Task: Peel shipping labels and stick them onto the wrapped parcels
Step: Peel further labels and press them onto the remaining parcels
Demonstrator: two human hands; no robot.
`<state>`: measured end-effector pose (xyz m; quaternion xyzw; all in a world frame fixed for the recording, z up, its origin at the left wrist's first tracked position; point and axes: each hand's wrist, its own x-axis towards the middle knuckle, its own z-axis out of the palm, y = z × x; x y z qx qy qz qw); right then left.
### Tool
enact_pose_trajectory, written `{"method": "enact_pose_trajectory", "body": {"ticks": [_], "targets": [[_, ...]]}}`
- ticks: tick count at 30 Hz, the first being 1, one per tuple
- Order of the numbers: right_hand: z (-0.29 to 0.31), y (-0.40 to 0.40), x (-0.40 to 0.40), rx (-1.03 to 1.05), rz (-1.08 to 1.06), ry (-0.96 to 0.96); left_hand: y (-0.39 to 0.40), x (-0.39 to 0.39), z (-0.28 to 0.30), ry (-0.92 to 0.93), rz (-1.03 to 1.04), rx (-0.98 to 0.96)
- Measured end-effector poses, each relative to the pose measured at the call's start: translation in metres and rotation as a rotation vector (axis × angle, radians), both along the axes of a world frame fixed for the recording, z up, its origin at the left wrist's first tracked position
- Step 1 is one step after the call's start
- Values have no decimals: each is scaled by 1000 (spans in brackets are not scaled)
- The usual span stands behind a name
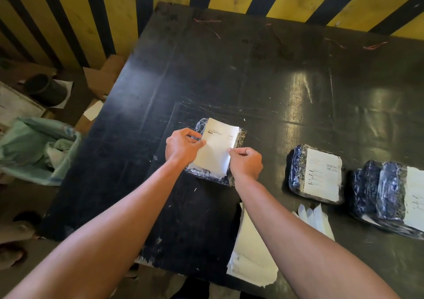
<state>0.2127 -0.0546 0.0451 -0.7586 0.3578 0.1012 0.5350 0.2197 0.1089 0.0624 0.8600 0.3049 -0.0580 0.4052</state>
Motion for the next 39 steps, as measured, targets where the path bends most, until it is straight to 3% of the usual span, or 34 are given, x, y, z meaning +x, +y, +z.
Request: {"method": "enact_pose_trajectory", "body": {"ticks": [10,14,18,20,23,27,31,35,37,39], "targets": [[-5,3,4,-120,79,22,1,2,-9,32,-30,37],[-1,4,1,-226,130,-7,-1,-7,-15,-61,-175,253],[-15,-6,-17,-681,562,-486,3,-32,-32,-304,-598,421],[-24,-13,-27,-760,888,-623,6,-44,-44,-305,-759,442],[-33,-15,-35,-753,1176,-509,9,-55,-54,-208,-873,465],[-28,-7,-6,-793,1266,-355,6,-60,-59,-153,-884,466],[-21,-6,29,-863,1271,-256,6,-60,-61,-181,-843,461],[-26,-32,37,-876,1123,-105,8,-59,-62,-176,-859,445],[-21,-36,33,-888,1124,-135,7,-58,-61,-166,-856,443],[-14,-27,24,-879,1254,-262,7,-58,-61,-160,-843,430]]}}
